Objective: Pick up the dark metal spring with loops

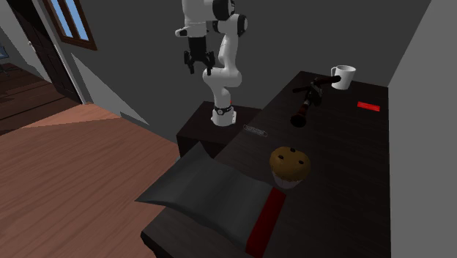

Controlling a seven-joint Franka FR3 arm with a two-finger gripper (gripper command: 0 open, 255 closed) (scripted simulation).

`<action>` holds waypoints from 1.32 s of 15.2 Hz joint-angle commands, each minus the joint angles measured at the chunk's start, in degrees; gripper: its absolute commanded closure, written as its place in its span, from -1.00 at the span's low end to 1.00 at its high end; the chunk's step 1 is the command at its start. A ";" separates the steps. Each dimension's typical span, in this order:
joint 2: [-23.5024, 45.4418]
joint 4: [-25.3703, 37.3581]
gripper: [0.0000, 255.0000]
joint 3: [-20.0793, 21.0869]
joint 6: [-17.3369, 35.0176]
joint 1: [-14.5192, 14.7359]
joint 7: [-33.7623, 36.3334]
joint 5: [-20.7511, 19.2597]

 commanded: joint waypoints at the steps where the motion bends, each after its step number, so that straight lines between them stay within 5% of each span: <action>1: 0.00 0.00 -1.00 0.00 0.00 0.00 0.00 0.00; 11: 14.73 10.17 -1.00 13.58 2.45 -0.27 21.56 5.48; 20: 34.28 27.08 -1.00 23.78 2.71 -0.85 41.68 3.53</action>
